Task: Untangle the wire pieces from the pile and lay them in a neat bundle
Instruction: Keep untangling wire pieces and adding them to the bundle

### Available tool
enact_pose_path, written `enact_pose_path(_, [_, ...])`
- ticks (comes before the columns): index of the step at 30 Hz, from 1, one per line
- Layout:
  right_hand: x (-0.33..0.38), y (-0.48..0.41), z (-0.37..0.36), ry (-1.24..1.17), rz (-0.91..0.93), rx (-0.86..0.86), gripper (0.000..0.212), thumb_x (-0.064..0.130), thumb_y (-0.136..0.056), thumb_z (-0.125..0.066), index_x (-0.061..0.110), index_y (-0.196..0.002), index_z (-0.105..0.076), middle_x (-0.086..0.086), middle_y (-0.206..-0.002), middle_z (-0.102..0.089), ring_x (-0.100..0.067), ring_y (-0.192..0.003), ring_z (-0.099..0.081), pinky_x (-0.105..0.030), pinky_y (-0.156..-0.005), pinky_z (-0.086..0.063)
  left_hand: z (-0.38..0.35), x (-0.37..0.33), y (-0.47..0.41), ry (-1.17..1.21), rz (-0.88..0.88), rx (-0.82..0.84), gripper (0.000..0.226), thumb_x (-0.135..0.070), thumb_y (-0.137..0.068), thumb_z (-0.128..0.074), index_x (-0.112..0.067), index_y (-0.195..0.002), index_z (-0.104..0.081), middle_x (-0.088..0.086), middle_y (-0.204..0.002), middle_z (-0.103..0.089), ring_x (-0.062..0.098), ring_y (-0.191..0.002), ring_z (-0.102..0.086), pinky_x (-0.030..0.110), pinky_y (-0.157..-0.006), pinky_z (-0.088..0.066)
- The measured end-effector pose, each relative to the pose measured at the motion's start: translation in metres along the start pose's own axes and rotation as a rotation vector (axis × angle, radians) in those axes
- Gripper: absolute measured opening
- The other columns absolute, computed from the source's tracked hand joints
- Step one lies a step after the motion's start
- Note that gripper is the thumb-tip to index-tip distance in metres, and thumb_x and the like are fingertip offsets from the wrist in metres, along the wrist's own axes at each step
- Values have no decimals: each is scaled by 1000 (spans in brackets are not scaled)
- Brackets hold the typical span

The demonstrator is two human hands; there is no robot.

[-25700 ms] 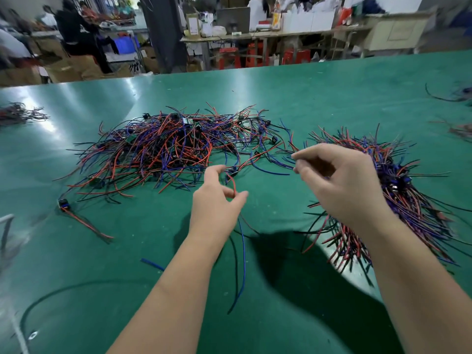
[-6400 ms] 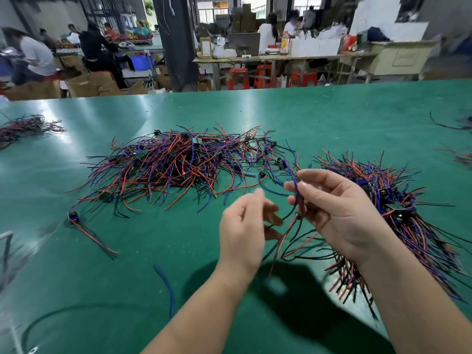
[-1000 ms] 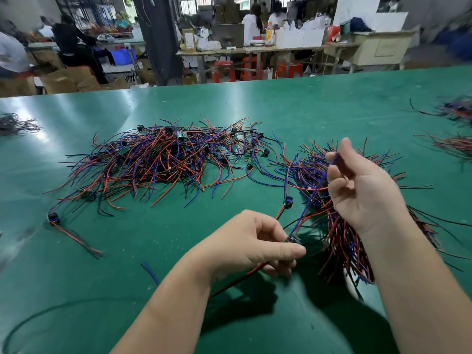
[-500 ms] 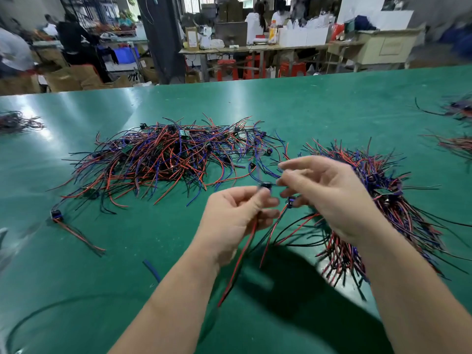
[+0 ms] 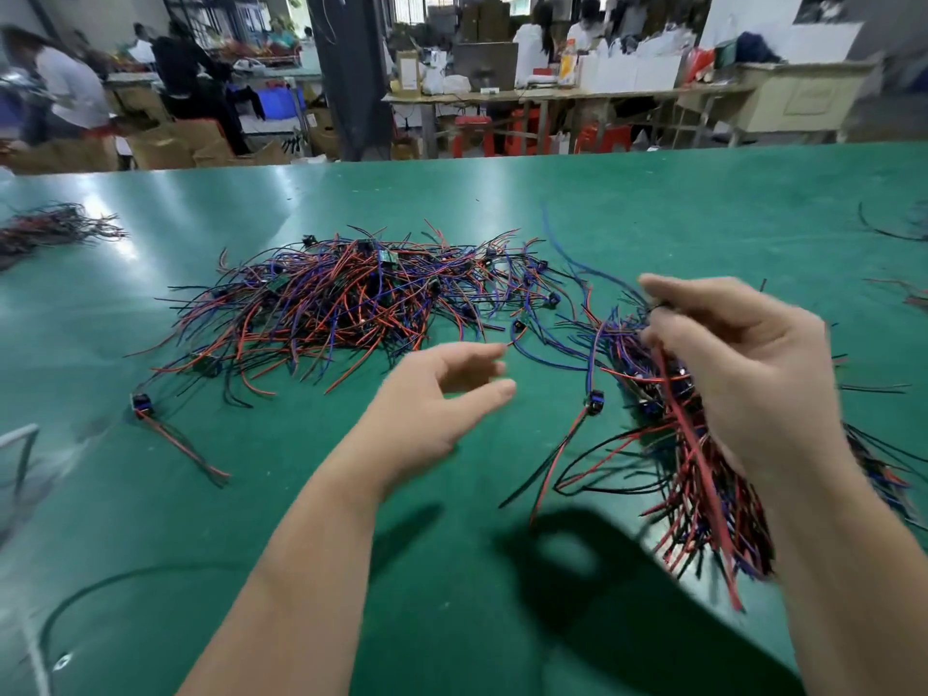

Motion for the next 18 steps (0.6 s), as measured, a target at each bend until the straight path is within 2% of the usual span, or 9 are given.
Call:
enact_pose_path(2, [-1, -7, 33, 30, -8, -248, 18, 12, -78, -69, 27, -86, -75, 8, -74, -72, -4, -65, -63, -15, -63, -50, 45, 16, -5, -455, 61, -316, 30, -22, -84, -69, -26, -114, -66, -1, -118, -65, 15, -114, -57, 28, -102, -40])
enact_pose_path(3, [-3, -9, 46, 109, -21, -326, 18, 13, -78, -69, 27, -88, -74, 10, -72, -71, 1, -62, -62, -12, -62, -49, 61, 28, -5, -646, 153, -399, 33, -27, -85, -67, -27, -118, -65, 2, -129, -59, 20, -122, -49, 30, -103, -34])
enact_pose_path(5, [-14, -12, 63, 290, -98, -368, 24, 16, -78, -69, 28, -99, -70, 7, -81, -70, 5, -62, -60, -12, -64, -50, 77, 58, -2, -823, 420, -379, 41, -38, -86, -61, -31, -127, -57, 5, -148, -39, 28, -136, -30, 39, -108, -27])
enact_pose_path(7, [-29, -12, 67, 440, -209, -316, 32, 20, -79, -69, 28, -110, -67, -1, -93, -67, -2, -71, -60, -24, -76, -53, 79, 78, 1, -849, 556, -300, 48, -46, -88, -56, -34, -135, -49, 1, -154, -28, 28, -140, -24, 48, -113, -19])
enact_pose_path(9, [-33, -11, 63, 567, -239, -277, 36, 23, -79, -68, 28, -114, -66, 0, -101, -62, -14, -79, -57, -36, -85, -51, 77, 81, -3, -865, 527, -301, 46, -45, -90, -54, -35, -135, -48, -4, -148, -40, 24, -136, -33, 51, -113, -14])
enact_pose_path(11, [-28, -10, 53, 592, -204, -247, 35, 24, -79, -65, 30, -113, -66, 1, -105, -61, -18, -83, -56, -36, -85, -49, 76, 73, -5, -887, 469, -370, 35, -39, -91, -55, -37, -126, -58, -7, -127, -59, 21, -121, -48, 44, -107, -23])
enact_pose_path(12, [-26, -10, 49, 578, -192, -239, 33, 24, -79, -64, 32, -111, -66, 0, -106, -62, -17, -85, -58, -35, -85, -49, 77, 68, -4, -886, 442, -417, 29, -35, -91, -56, -37, -119, -63, -9, -115, -65, 19, -110, -53, 38, -98, -27])
enact_pose_path(15, [-20, -5, 39, 509, -151, -262, 24, 19, -79, -62, 33, -98, -68, -2, -100, -67, -9, -82, -60, -27, -80, -49, 75, 53, -1, -635, 306, -559, 19, -24, -86, -63, -35, -97, -74, -10, -96, -72, 15, -86, -58, 27, -80, -34])
enact_pose_path(18, [-15, 0, 23, 269, -143, -224, 21, 6, -82, -61, 25, -83, -71, 2, -80, -72, -8, -70, -65, -22, -71, -52, 66, 40, -2, 15, 161, -586, 17, -10, -81, -71, -26, -84, -75, -9, -79, -74, -3, -65, -61, 13, -69, -47])
Point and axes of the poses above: each hand's wrist, its own y-axis away from the middle knuckle, its own z-axis out of the back of the hand, x = y × z, the point moved 7 cm from there along -y, towards the middle knuckle
